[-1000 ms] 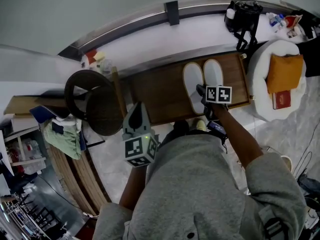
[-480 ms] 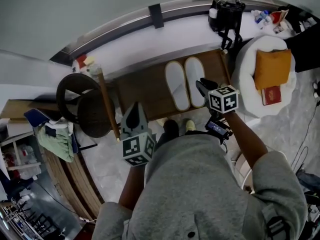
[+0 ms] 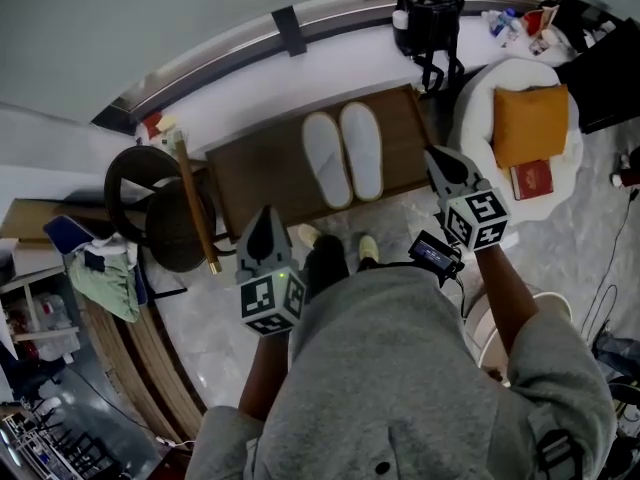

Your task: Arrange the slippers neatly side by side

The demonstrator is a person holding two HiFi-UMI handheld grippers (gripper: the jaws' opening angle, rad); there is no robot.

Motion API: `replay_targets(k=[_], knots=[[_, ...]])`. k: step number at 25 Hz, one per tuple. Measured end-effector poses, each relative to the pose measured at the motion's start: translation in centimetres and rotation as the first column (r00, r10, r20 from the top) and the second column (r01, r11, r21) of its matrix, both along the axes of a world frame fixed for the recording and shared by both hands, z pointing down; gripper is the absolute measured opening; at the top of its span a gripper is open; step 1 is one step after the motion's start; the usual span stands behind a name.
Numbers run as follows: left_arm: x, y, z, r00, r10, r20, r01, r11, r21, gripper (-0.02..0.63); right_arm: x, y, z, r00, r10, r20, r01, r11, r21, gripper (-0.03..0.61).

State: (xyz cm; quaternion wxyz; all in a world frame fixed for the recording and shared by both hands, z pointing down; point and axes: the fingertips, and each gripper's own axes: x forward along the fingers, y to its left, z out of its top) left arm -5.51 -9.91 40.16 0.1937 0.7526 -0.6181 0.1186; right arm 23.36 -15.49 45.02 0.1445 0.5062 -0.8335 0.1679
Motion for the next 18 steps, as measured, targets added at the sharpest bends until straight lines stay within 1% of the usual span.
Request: replay_targets(k=[3, 6, 10, 18], knots=[[0.5, 1.1, 0.0, 1.000, -0.005, -0.009, 0.005, 1.000, 0.008, 0.015, 0.9, 1.1, -1.1, 1.000, 0.023, 0.005, -0.023, 0.999, 0.032, 0.034], [0.6, 2.0, 0.0, 1.000, -0.006, -0.008, 0.006, 1.000, 0.007, 0.015, 1.0, 2.7, -2.0, 0.999, 0.033, 0.013, -0.034, 0.998, 0.046, 0.034], [0.0, 2.0, -0.8, 1.000, -0.026, -0.001, 0.026, 0.999, 0.028, 0.015, 0.6, 3.7, -2.9, 1.000, 0.016, 0.006, -0.017, 0.998, 0.068, 0.034], [-0.5, 2.1, -1.4, 0.998, -0.055, 0.004, 0.055, 0.998, 0.042, 0.015, 0.0, 4.0, -2.7, 1.000, -0.004, -0.001, 0.004, 0.998, 0.066, 0.034]])
